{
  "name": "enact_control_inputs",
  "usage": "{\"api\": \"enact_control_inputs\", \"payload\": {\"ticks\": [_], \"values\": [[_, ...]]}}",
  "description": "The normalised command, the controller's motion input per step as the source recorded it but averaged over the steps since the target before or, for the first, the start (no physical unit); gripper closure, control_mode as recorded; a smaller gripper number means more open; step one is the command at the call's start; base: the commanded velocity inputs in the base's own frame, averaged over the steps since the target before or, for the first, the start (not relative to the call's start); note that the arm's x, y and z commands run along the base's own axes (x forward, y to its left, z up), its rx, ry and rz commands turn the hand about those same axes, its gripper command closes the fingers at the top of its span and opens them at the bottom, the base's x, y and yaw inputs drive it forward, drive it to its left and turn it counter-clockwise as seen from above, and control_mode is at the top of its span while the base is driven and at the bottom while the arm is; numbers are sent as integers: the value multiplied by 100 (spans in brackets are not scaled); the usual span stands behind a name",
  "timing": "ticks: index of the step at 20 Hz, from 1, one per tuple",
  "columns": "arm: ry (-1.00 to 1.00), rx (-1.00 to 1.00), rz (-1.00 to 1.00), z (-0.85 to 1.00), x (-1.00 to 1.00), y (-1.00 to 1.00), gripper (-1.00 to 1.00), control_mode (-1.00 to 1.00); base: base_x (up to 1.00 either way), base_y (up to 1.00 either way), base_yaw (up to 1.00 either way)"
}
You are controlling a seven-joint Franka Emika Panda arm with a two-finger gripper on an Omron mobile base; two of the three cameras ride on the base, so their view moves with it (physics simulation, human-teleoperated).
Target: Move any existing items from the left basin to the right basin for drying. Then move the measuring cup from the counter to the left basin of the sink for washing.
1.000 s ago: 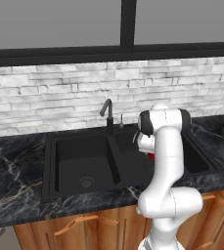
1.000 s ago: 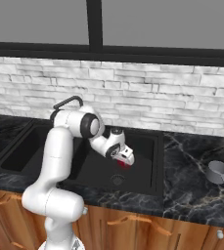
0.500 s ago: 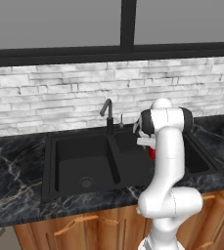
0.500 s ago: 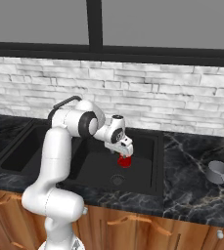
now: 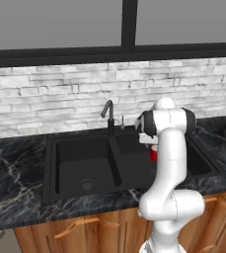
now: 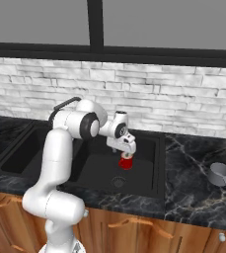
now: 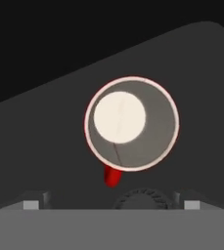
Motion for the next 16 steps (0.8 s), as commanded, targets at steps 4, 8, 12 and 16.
{"api": "enact_control_inputs", "payload": {"ticks": [4, 8, 12, 16], "values": [[2, 0, 0, 14, -12, -12, -100, -100, 0, 0, 0], [0, 0, 0, 17, -17, -13, -100, -100, 0, 0, 0], [0, 0, 0, 15, -22, -12, -100, -100, 0, 0, 0], [0, 0, 0, 17, -26, -14, -100, -100, 0, 0, 0]]}}
